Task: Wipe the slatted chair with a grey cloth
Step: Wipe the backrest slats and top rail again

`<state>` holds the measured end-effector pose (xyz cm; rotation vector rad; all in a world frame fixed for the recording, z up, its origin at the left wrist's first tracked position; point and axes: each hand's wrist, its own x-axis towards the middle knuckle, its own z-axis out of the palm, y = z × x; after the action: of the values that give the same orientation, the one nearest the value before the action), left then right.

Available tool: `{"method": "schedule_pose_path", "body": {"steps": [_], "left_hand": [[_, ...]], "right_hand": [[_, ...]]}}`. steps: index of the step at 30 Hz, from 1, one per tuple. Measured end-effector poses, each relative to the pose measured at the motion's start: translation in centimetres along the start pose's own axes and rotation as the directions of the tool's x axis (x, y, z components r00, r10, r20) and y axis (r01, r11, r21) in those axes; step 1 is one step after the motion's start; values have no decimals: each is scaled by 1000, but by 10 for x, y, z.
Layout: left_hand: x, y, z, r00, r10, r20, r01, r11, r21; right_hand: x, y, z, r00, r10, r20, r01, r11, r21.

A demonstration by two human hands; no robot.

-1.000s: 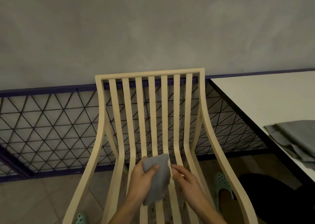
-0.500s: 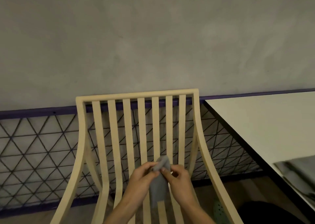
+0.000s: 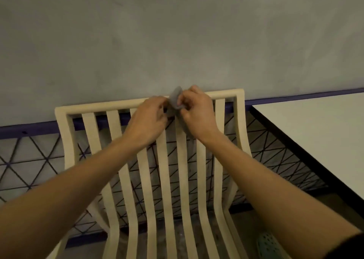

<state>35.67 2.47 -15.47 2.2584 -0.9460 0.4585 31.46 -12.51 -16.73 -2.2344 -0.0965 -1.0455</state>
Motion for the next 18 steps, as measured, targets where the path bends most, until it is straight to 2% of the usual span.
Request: {"method": "schedule_pose_path", "body": {"steps": [4, 6, 9, 11, 13, 16, 18], "left_hand": [[39, -22, 11, 998, 29, -58, -24, 995, 95], [55, -25, 20, 993, 101, -66, -93, 989, 112], [72, -28, 31, 976, 218, 14, -218, 969, 116], [72, -34, 39, 967, 246, 61, -252, 955, 155], [69, -40, 47, 967, 255, 4, -249, 942, 225], [68, -37, 54, 972, 199, -121, -160, 948, 276], [70, -34, 56, 979, 159, -129, -115, 949, 292]], "right_hand": [[11, 23, 30, 989, -127, 79, 141, 969, -202], [1, 35, 40, 976, -185, 113, 209, 944, -255], [-14, 48, 52, 972, -202, 120, 227, 941, -251], [-25, 53, 57, 977, -177, 122, 200, 956, -214], [-33, 55, 58, 976, -169, 137, 194, 962, -190], [-37, 56, 55, 959, -198, 205, 242, 946, -218], [-34, 56, 52, 953, -206, 222, 255, 941, -221]]}}
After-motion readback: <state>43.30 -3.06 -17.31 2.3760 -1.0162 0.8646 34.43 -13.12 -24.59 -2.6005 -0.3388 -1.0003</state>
